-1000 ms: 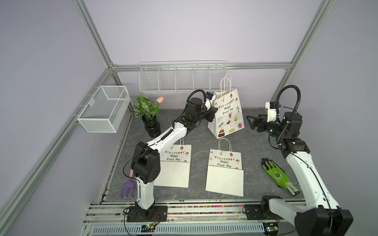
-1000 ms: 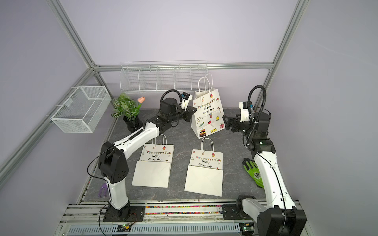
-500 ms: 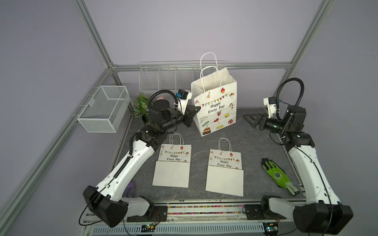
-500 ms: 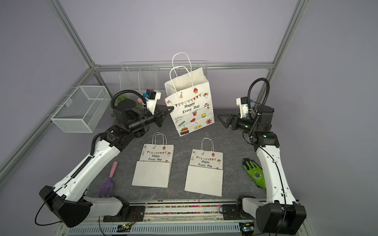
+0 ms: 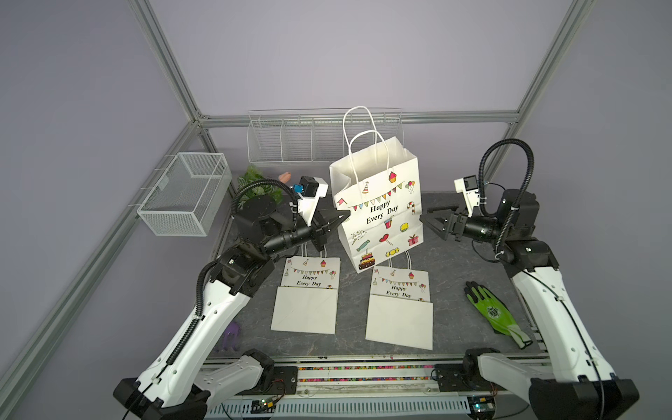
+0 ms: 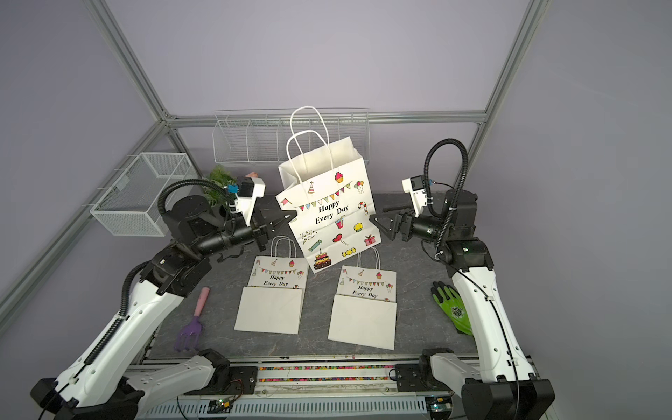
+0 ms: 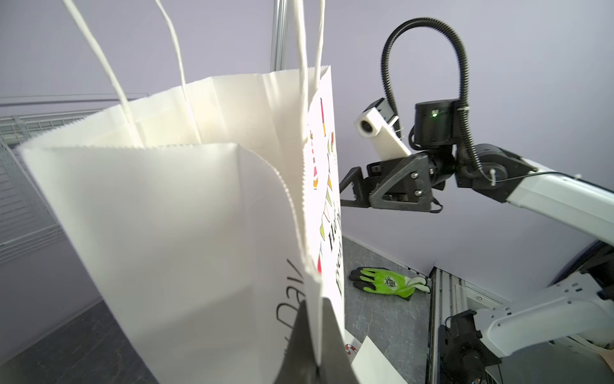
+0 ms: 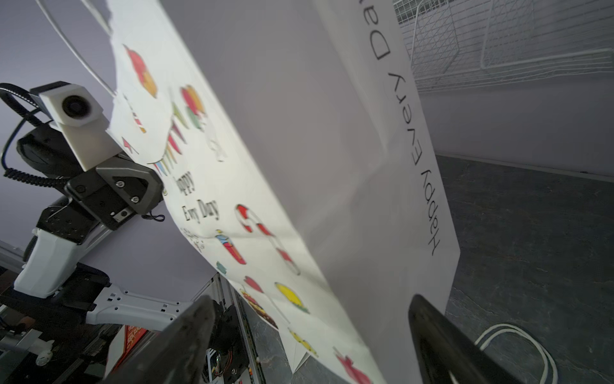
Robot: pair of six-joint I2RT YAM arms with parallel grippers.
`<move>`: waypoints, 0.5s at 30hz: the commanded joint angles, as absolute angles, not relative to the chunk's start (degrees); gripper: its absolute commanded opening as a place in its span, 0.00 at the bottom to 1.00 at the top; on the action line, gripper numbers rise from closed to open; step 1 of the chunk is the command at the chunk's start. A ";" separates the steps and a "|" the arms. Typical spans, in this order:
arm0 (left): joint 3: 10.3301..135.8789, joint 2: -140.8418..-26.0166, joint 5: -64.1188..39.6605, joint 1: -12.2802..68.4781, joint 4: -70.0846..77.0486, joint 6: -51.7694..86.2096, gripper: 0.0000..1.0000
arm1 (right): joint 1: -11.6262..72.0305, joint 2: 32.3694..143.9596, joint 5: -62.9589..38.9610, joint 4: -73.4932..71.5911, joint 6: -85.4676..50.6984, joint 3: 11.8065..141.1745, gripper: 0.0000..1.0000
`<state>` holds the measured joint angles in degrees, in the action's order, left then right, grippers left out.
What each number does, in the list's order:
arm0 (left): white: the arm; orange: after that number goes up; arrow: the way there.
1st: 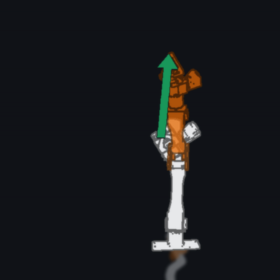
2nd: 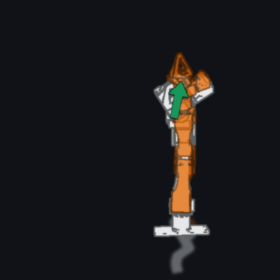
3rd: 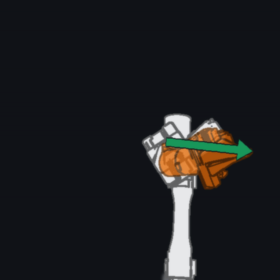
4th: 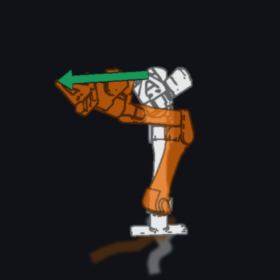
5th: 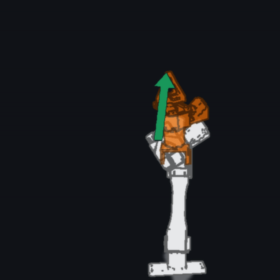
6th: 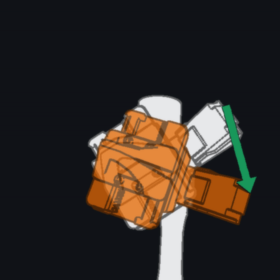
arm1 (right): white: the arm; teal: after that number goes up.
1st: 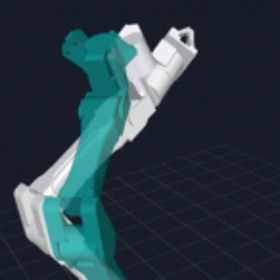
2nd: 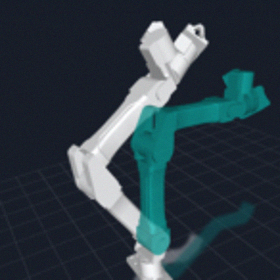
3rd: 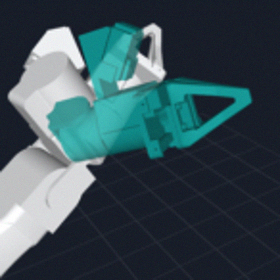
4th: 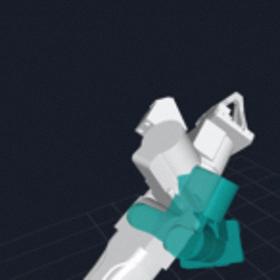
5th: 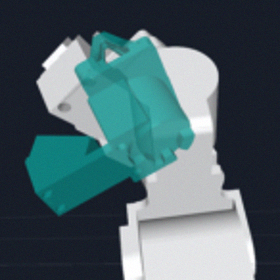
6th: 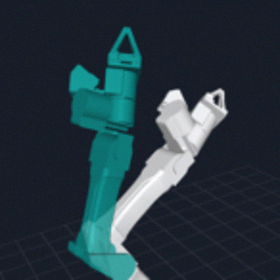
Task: Put away the paper bag
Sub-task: Press the paper bag.
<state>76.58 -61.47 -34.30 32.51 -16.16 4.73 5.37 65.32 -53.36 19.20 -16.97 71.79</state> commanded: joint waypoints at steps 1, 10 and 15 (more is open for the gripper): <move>76.69 -60.13 -38.15 32.17 -18.03 5.40 0.00 | 7.63 65.22 -52.82 20.83 -12.56 73.16 0.93; 78.06 -60.79 -37.87 32.15 -20.36 5.68 0.00 | 14.15 62.81 -54.40 21.44 -10.88 75.20 0.98; 77.59 -61.19 -37.60 31.47 -18.35 7.16 0.00 | 17.20 63.07 -54.95 23.43 -9.68 75.58 0.93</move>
<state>76.82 -61.10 -37.54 32.01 -19.62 6.04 15.70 63.96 -53.39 22.13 -11.70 74.28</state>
